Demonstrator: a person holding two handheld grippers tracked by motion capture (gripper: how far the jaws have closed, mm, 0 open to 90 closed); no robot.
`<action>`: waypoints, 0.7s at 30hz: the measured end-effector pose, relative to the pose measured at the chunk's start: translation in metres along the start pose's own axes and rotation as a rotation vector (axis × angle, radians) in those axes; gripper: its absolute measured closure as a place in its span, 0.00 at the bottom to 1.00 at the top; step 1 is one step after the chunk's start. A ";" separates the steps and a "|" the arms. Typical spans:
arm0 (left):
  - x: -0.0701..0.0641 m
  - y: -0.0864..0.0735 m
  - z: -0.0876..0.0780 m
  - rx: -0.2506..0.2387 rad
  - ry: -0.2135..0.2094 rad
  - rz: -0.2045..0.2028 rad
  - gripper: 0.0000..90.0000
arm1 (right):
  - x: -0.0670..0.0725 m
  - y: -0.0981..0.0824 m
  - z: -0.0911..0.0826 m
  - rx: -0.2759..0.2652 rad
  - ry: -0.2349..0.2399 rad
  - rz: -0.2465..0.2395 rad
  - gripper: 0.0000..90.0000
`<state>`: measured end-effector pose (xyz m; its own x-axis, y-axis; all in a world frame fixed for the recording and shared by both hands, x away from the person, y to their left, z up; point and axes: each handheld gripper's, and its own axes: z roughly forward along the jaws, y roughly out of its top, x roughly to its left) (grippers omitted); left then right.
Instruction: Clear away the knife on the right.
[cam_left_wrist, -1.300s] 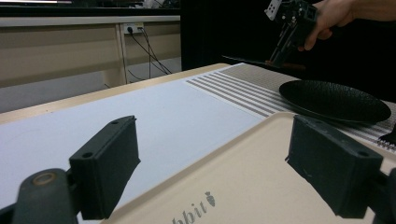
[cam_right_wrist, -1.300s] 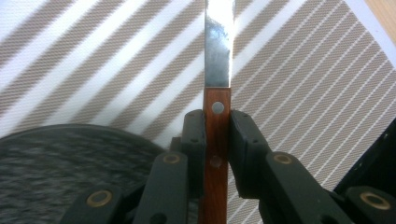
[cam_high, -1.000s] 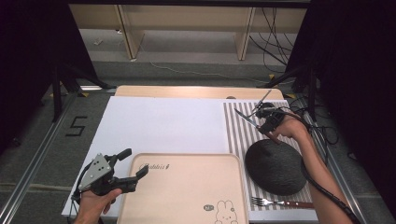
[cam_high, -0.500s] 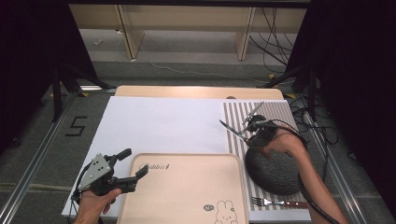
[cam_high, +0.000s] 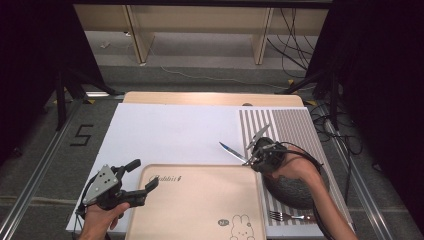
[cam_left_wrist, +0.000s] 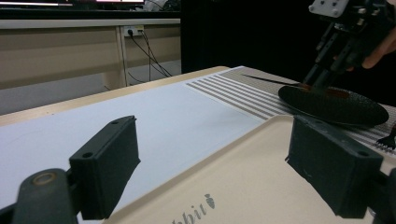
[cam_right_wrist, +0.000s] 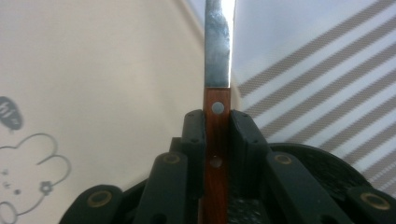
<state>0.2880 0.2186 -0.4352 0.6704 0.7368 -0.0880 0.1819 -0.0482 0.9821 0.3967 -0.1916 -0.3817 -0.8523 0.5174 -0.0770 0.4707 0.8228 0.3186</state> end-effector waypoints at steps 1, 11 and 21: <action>0.000 0.000 0.000 0.001 0.001 0.000 0.17 | 0.004 0.000 0.000 0.006 -0.002 -0.007 0.86; 0.000 0.000 -0.001 -0.005 0.002 -0.002 0.17 | 0.032 -0.002 0.003 0.005 0.014 -0.062 0.86; 0.000 0.001 -0.002 -0.010 0.003 0.004 0.17 | 0.049 -0.002 0.011 0.017 0.028 -0.073 0.86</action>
<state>0.2865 0.2197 -0.4335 0.6690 0.7385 -0.0837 0.1717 -0.0440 0.9842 0.3566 -0.1659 -0.3964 -0.8902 0.4497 -0.0730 0.4111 0.8619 0.2968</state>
